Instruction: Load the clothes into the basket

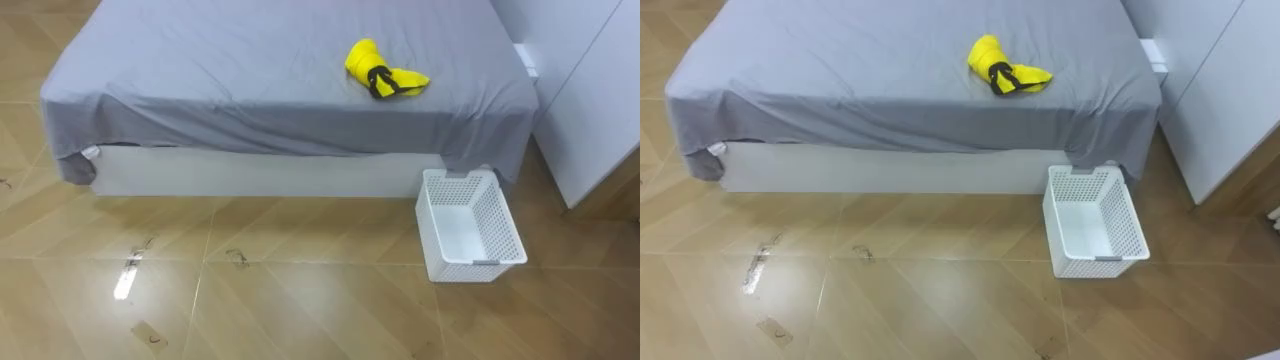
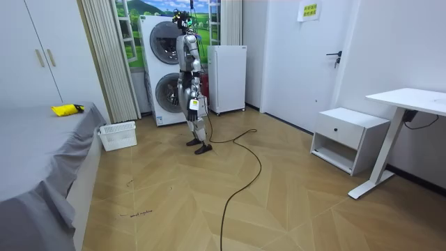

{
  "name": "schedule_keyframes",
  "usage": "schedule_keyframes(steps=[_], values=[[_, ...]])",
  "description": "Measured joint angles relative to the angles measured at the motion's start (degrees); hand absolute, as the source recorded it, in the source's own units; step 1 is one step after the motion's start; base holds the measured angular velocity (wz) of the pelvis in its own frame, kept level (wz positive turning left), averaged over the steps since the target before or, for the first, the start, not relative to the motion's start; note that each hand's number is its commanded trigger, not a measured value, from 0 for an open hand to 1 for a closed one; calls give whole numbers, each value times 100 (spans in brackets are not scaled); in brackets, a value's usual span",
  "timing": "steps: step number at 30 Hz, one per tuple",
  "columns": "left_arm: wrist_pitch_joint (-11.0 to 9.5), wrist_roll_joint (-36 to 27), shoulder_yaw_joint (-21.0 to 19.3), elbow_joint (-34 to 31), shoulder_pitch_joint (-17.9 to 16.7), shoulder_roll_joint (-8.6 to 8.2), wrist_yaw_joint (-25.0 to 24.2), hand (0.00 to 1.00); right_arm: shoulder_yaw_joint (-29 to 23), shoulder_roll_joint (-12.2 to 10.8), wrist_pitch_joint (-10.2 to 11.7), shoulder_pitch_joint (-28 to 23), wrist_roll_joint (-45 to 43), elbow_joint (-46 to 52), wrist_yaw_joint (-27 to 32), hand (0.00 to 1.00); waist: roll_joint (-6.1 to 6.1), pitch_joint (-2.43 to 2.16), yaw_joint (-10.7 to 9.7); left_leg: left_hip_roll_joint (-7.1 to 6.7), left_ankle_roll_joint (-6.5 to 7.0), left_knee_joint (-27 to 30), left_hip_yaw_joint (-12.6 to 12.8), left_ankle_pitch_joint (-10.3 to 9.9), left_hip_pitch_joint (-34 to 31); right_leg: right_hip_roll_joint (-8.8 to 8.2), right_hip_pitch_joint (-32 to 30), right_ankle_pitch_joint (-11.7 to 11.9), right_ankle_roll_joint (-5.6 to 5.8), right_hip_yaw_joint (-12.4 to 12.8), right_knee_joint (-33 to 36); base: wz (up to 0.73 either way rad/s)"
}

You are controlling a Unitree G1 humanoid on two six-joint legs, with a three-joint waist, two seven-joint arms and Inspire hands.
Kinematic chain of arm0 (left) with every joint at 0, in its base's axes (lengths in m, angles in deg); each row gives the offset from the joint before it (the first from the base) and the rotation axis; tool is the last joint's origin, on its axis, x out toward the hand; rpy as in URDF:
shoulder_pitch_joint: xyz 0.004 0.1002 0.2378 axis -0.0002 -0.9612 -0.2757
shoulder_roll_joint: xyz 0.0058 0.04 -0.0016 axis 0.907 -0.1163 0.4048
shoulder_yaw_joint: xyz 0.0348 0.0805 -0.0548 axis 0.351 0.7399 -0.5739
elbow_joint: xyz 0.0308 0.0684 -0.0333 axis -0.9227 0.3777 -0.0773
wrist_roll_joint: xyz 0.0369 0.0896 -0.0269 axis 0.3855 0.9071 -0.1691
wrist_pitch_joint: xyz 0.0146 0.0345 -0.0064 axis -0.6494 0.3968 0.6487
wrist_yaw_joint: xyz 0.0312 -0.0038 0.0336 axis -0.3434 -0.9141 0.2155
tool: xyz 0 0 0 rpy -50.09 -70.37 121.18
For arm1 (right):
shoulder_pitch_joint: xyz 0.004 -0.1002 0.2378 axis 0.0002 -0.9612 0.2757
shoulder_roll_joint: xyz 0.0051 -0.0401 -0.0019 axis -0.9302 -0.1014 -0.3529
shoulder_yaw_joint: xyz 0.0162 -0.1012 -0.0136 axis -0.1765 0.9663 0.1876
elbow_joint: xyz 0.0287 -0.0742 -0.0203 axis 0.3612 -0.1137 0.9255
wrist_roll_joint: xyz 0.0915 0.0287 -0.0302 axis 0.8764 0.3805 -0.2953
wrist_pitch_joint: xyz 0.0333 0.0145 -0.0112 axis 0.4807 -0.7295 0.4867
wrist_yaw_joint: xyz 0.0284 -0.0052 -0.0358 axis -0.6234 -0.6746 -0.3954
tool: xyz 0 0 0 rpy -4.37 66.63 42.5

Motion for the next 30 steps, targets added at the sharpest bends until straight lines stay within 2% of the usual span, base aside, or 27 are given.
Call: schedule_keyframes(steps=[9,19,22,23,26,28,29,30], values=[[0,-6,1,-4,-19,4,-3,0,6,14,-3,1,1,-3,-224,0,12,-26,-3,10,-5,4,25,-24,-10,16,8,-4,-7,-2,-5,-2],[4,-128,-9,4,-12,25,-144,0,1,11,-15,-2,138,-22,-334,0,30,-25,-4,14,-5,17,43,-24,-15,13,-37,-4,-7,-2,5,0],[16,-360,-4,3,-30,32,-170,0,2,19,-65,-1,133,0,-368,0,36,-35,2,31,-9,44,59,-42,-15,18,-70,-4,-9,-67,33,-3],[26,-353,-12,-1,-41,32,-180,0,1,24,-107,7,119,19,-377,0,49,-40,24,76,-18,102,89,-82,-43,24,-119,-15,-26,-176,89,-17],[58,-417,-216,0,-49,31,-284,0,-1,25,-188,47,70,89,-465,0,71,-38,90,229,-74,643,181,-356,-282,44,-228,-145,-100,-614,348,-23],[71,-738,-313,30,-18,52,-313,0,-23,24,-187,69,52,87,-540,0,33,-40,84,312,-190,1498,218,-575,-628,30,-395,-462,-170,-626,713,1],[72,-842,-345,20,-10,59,-314,0,-41,23,-186,60,56,80,-555,0,16,-31,84,327,-200,1854,222,-582,-776,28,-404,-534,-200,-609,776,4],[72,-1055,-342,2,-59,63,-316,0,-44,46,-180,40,62,77,-554,0,37,-45,121,421,-200,2498,228,-577,-1013,26,-371,-594,-247,-587,841,-8]])
